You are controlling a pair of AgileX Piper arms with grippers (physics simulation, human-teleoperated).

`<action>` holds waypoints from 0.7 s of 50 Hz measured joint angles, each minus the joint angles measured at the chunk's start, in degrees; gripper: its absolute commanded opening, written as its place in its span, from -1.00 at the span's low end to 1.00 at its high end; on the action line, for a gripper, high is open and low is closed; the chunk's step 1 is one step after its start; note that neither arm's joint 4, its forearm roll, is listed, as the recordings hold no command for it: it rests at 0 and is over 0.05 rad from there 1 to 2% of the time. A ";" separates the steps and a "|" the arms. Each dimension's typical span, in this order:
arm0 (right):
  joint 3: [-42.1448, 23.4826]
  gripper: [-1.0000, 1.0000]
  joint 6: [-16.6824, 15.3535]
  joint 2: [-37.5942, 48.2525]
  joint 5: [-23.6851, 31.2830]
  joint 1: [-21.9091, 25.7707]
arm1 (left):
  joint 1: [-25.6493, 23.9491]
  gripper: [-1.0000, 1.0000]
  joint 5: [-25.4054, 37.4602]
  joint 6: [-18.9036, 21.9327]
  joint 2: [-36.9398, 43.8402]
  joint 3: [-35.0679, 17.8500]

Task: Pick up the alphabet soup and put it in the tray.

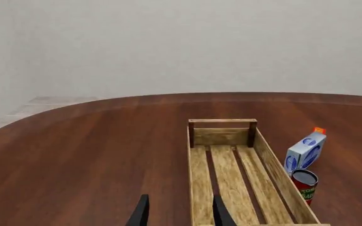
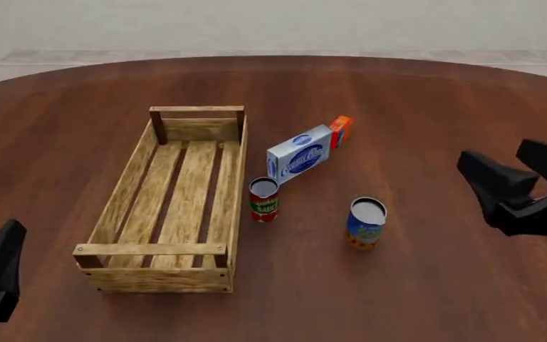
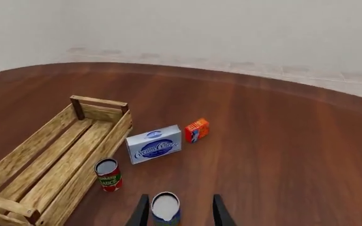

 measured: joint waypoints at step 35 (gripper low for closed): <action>-23.36 1.00 -1.85 23.12 21.15 5.66 | -0.01 1.00 0.08 0.05 -0.01 0.02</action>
